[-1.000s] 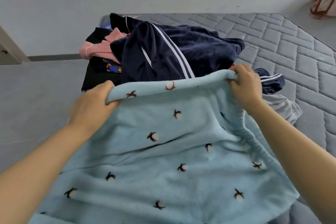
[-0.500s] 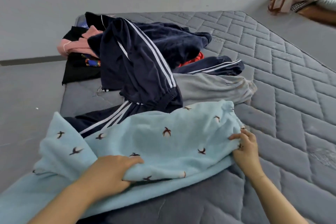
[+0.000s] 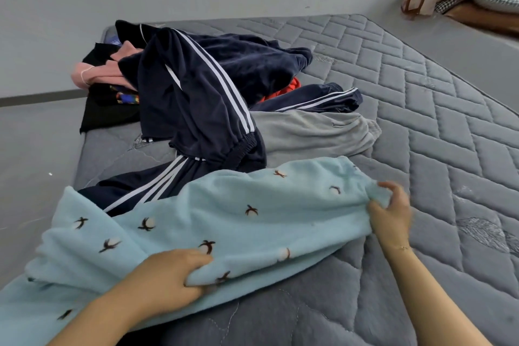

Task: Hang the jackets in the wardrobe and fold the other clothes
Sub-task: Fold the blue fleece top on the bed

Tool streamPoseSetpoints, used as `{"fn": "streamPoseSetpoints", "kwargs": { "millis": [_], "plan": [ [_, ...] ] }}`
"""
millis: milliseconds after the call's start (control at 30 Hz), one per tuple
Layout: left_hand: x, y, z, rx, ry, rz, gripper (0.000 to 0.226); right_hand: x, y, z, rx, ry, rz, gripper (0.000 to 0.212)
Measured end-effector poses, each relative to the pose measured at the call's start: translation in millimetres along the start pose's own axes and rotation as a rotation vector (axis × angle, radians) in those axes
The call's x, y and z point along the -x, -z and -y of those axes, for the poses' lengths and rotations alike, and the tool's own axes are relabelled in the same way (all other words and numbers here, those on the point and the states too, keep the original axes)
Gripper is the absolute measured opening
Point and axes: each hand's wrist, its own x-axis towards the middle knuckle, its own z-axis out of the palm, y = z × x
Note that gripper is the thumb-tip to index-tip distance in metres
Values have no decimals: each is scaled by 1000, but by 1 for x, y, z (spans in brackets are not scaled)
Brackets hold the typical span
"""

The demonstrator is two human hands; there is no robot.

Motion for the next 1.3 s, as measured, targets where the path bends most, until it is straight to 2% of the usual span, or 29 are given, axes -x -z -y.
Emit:
{"fn": "streamPoseSetpoints", "kwargs": {
  "millis": [67, 100, 167, 233, 267, 333, 367, 433, 500, 600, 667, 733, 833, 900, 1000, 1067, 1167, 1233, 1300],
  "plan": [
    [-1, -14, -3, 2, 57, 178, 58, 8, 0, -11, 149, -87, 159, 43],
    [-3, -18, -4, 11, 96, 223, 63, 11, -1, -13, 214, -82, 165, 46],
    [-9, -12, -11, 53, 155, 192, 54, 16, -1, -8, 395, 112, 47, 53],
    [-20, -2, -16, 124, 191, -20, 62, 23, -8, 4, 491, 417, 7, 51],
    [-27, 2, -17, 116, 181, -159, 61, 28, -16, 10, 491, 542, 73, 48],
    [-41, 8, -16, -31, 54, -395, 42, 38, -38, 22, 481, 695, 349, 47],
    [-47, 7, -13, -90, 25, -434, 39, 41, -50, 24, 524, 733, 496, 49],
    [-53, 1, -2, -180, 126, -290, 57, 38, -68, 19, 687, 714, 647, 57],
    [-48, -12, 19, -278, 288, -53, 71, 26, -74, 11, 809, 550, 647, 66],
    [-29, -22, 44, -291, 385, 39, 73, 17, -77, 8, 871, 438, 596, 75],
    [-17, -16, 53, -314, 428, 50, 75, 27, -83, 17, 841, 423, 562, 73],
    [-5, -1, 61, -349, 481, 4, 67, 47, -92, 36, 689, 466, 522, 64],
    [14, 31, 79, -391, 575, -195, 32, 90, -114, 73, 474, 741, 575, 43],
    [27, 53, 100, -355, 667, -322, 24, 125, -137, 98, 356, 833, 691, 30],
    [44, 73, 147, -63, 798, -446, 17, 174, -183, 135, 245, 733, 956, 24],
    [57, 78, 173, 224, 866, -446, 21, 202, -220, 158, 225, 606, 1107, 28],
    [80, 72, 197, 846, 924, -509, 10, 228, -271, 188, 226, 469, 1167, 32],
    [100, 66, 206, 1063, 952, -601, 7, 238, -299, 206, 158, 302, 1230, 34],
    [122, 59, 214, 1298, 927, -692, 7, 247, -323, 224, 180, 256, 1272, 30]
  ]
}}
